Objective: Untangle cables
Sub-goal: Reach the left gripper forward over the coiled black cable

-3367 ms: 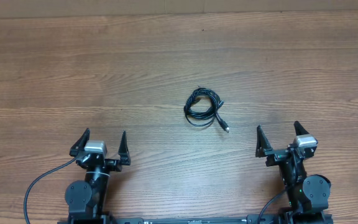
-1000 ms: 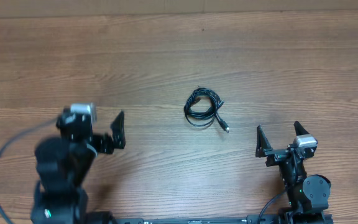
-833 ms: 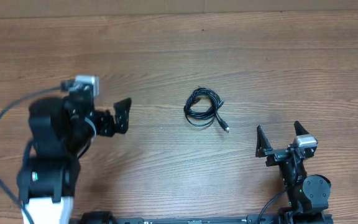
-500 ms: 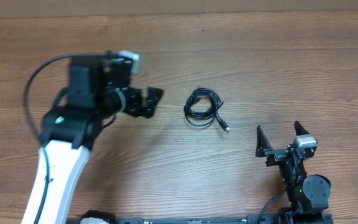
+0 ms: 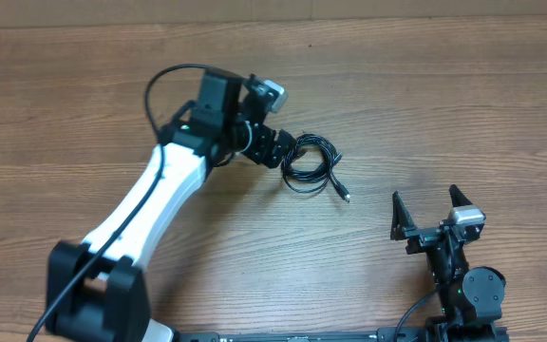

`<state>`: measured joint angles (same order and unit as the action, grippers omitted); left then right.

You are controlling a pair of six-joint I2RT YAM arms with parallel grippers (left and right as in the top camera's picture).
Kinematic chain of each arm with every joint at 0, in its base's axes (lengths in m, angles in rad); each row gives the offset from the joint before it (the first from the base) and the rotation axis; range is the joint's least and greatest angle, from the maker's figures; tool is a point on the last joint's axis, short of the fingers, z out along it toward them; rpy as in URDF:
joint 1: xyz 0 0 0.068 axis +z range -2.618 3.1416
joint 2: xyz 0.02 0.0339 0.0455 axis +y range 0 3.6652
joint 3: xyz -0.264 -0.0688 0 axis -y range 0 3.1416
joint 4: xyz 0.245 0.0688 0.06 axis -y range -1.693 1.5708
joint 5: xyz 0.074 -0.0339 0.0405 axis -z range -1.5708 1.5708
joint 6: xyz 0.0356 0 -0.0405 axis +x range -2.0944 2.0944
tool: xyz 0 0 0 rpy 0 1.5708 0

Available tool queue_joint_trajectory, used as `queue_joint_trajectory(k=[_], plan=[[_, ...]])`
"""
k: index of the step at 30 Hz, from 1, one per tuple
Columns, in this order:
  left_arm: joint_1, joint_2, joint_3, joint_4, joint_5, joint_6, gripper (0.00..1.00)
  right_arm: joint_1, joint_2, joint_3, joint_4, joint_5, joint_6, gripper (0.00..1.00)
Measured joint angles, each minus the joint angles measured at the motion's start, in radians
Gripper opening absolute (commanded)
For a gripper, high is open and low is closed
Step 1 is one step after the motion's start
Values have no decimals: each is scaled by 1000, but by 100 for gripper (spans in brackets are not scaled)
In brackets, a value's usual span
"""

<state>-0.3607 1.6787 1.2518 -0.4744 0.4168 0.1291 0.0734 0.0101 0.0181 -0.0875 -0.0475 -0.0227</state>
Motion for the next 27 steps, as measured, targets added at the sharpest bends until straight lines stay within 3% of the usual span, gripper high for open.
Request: queue_joint_trajectory(k=[3, 7, 11, 19, 27], plan=[[-20, 69, 0, 70, -10, 53, 87, 0, 0, 0, 0, 0, 0, 100], [-47, 156, 0, 174, -30, 91, 75, 0, 0, 0, 0, 0, 0, 100], [-65, 245, 2, 272, -37, 105, 70, 0, 0, 0, 0, 0, 0, 100], [-90, 345, 3, 372, -77, 111, 65, 0, 0, 0, 1, 0, 0, 100], [-105, 383, 3, 370, -101, 114, 42, 0, 0, 0, 0, 0, 0, 100]])
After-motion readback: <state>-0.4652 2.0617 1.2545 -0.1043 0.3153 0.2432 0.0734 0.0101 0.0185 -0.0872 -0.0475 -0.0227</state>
